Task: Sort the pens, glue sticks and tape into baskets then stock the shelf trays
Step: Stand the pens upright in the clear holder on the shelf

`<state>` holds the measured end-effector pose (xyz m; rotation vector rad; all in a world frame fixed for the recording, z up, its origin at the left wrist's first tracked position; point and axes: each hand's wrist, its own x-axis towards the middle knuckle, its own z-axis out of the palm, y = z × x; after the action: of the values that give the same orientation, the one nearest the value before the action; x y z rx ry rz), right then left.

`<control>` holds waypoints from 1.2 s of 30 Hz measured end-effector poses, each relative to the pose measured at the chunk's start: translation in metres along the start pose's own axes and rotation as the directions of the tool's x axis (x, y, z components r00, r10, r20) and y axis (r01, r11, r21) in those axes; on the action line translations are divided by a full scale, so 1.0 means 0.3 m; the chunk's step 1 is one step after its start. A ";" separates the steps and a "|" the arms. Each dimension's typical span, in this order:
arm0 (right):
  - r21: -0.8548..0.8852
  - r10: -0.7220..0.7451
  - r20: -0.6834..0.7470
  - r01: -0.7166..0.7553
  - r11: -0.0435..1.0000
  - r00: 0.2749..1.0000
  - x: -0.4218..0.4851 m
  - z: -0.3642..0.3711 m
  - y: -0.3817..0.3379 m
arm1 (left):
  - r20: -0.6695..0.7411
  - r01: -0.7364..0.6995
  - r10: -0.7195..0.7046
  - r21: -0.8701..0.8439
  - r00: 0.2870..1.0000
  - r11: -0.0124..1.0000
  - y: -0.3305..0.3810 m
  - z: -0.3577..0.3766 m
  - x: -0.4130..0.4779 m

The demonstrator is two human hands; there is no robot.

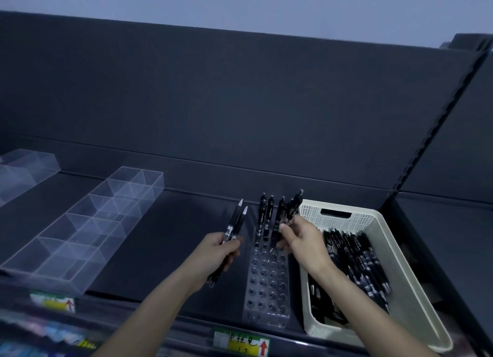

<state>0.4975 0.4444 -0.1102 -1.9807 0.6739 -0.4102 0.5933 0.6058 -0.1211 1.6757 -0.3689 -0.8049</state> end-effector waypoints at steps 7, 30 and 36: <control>-0.172 -0.040 -0.111 0.021 0.985 0.993 0.047 0.036 -0.003 | 0.025 -0.019 0.019 -0.001 1.000 1.000 -0.033 -0.040 -0.011; -0.487 0.045 -0.056 -0.066 0.871 0.997 0.084 0.122 0.009 | 0.052 -0.095 0.095 -0.002 0.994 0.995 -0.048 -0.069 -0.004; -0.486 0.042 -0.054 -0.063 0.871 0.998 0.086 0.120 0.012 | 0.074 -0.140 0.138 0.017 0.988 0.990 -0.034 -0.062 0.001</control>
<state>0.5364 0.4521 -0.1304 -2.4288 0.9256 -0.2625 0.6045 0.6219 -0.1293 1.6244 -0.5407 -0.7613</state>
